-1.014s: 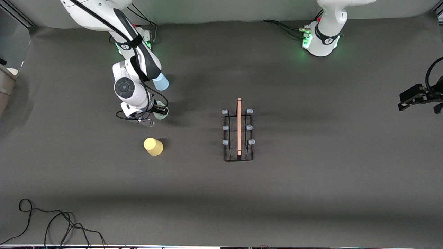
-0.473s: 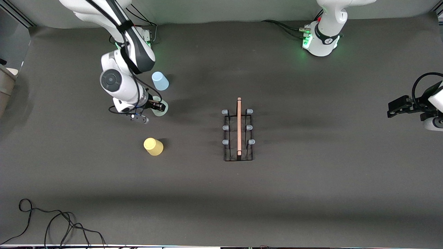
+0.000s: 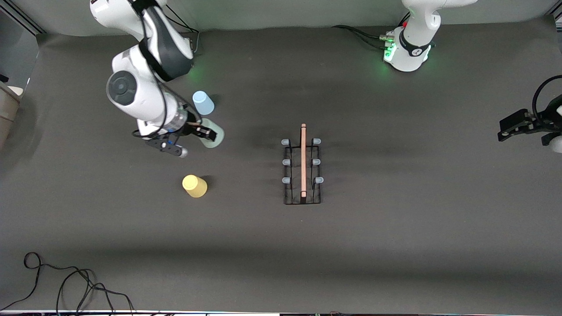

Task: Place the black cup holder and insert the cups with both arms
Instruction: 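Carry the pale green cup with the right gripper to the rack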

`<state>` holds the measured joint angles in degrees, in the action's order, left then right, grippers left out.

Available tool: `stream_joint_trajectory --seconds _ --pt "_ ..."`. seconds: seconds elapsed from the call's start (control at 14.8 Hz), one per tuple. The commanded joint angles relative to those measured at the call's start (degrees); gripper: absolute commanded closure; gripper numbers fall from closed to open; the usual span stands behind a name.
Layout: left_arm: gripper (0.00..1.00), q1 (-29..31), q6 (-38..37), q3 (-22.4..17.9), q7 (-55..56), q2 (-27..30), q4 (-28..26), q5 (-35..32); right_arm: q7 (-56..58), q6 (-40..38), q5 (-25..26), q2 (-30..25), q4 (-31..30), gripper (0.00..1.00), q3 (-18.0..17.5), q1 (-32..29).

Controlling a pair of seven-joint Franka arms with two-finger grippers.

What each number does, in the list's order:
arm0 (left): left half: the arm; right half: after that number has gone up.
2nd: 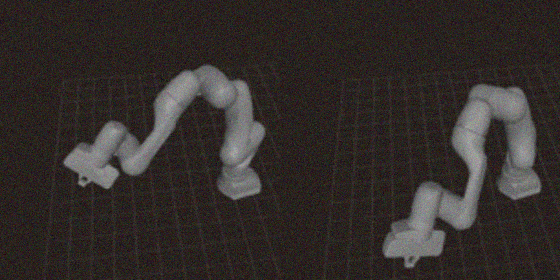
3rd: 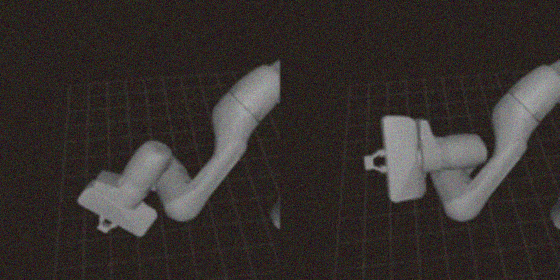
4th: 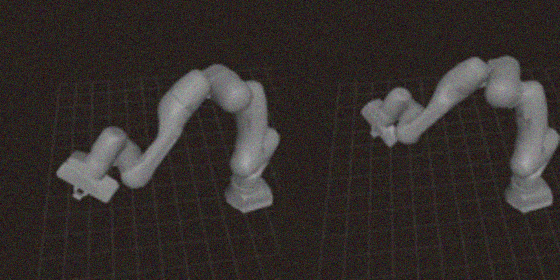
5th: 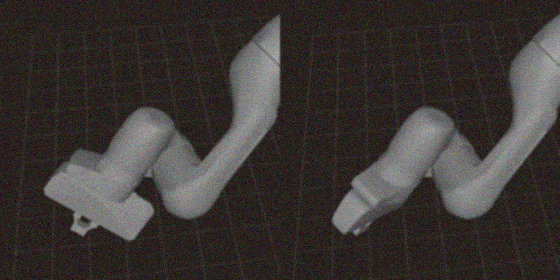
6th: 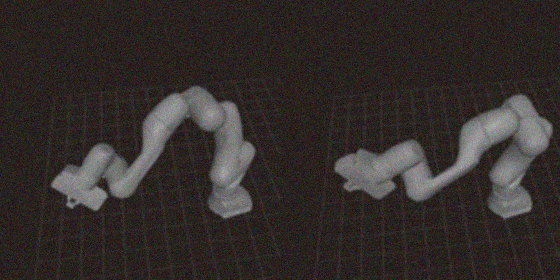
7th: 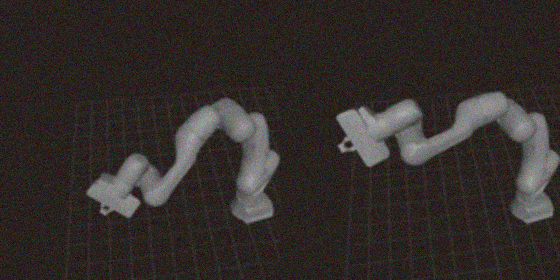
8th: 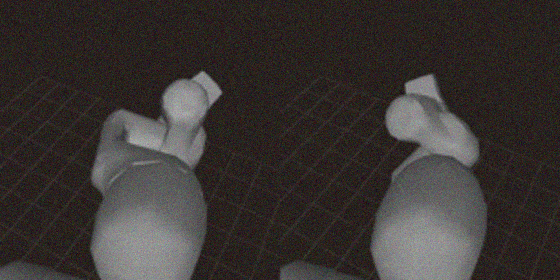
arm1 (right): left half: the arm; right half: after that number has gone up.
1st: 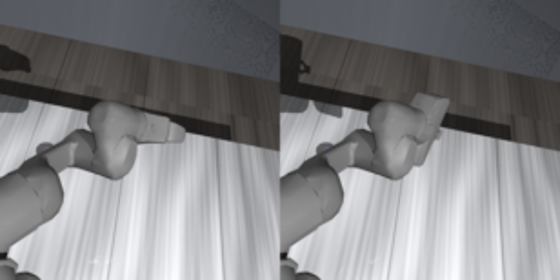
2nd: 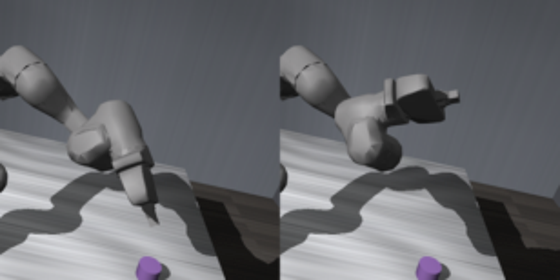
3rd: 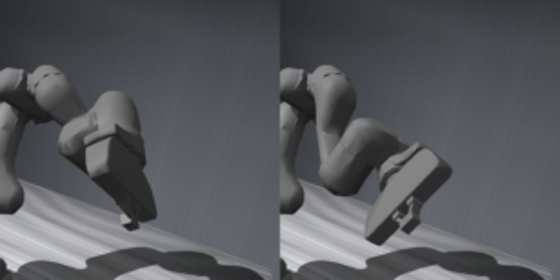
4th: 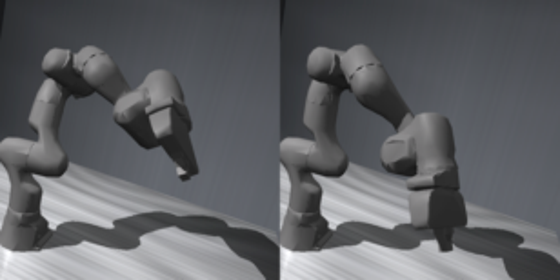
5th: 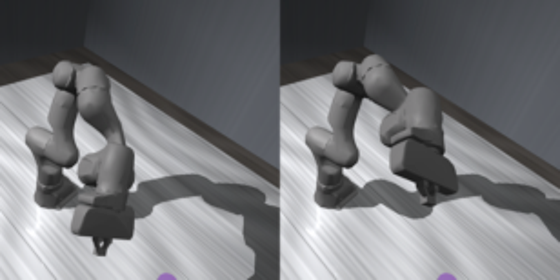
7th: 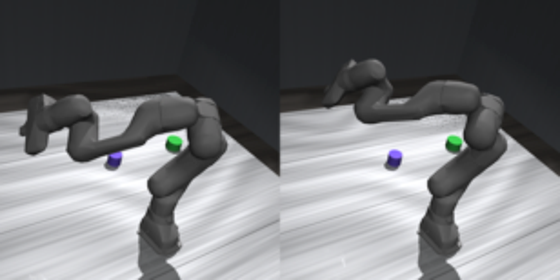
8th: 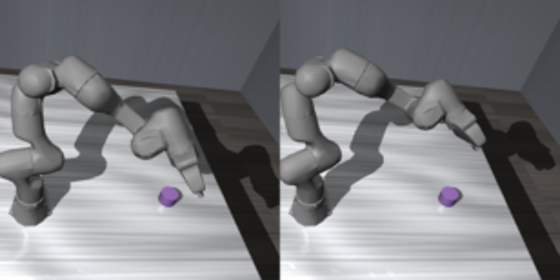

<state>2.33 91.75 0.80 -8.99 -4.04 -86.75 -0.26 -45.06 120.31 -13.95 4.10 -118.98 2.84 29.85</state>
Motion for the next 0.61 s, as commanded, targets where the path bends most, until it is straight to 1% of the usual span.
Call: stream_joint_trajectory --seconds 0.0,0.2,0.54 --pt "0.00 -0.3 -0.5 -0.3 0.8 0.1 -0.2 0.7 -9.9 -1.0 -1.2 8.4 10.0 0.76 0.1 6.1" --pt "0.00 -0.6 -0.4 -0.2 1.3 0.1 -0.1 0.6 -17.1 -1.0 -1.2 14.4 17.7 0.76 0.2 9.7" --pt "0.00 -2.0 -0.9 -0.2 2.9 0.0 -0.4 0.7 -24.2 -0.3 -0.7 19.7 24.8 0.76 0.2 12.8"
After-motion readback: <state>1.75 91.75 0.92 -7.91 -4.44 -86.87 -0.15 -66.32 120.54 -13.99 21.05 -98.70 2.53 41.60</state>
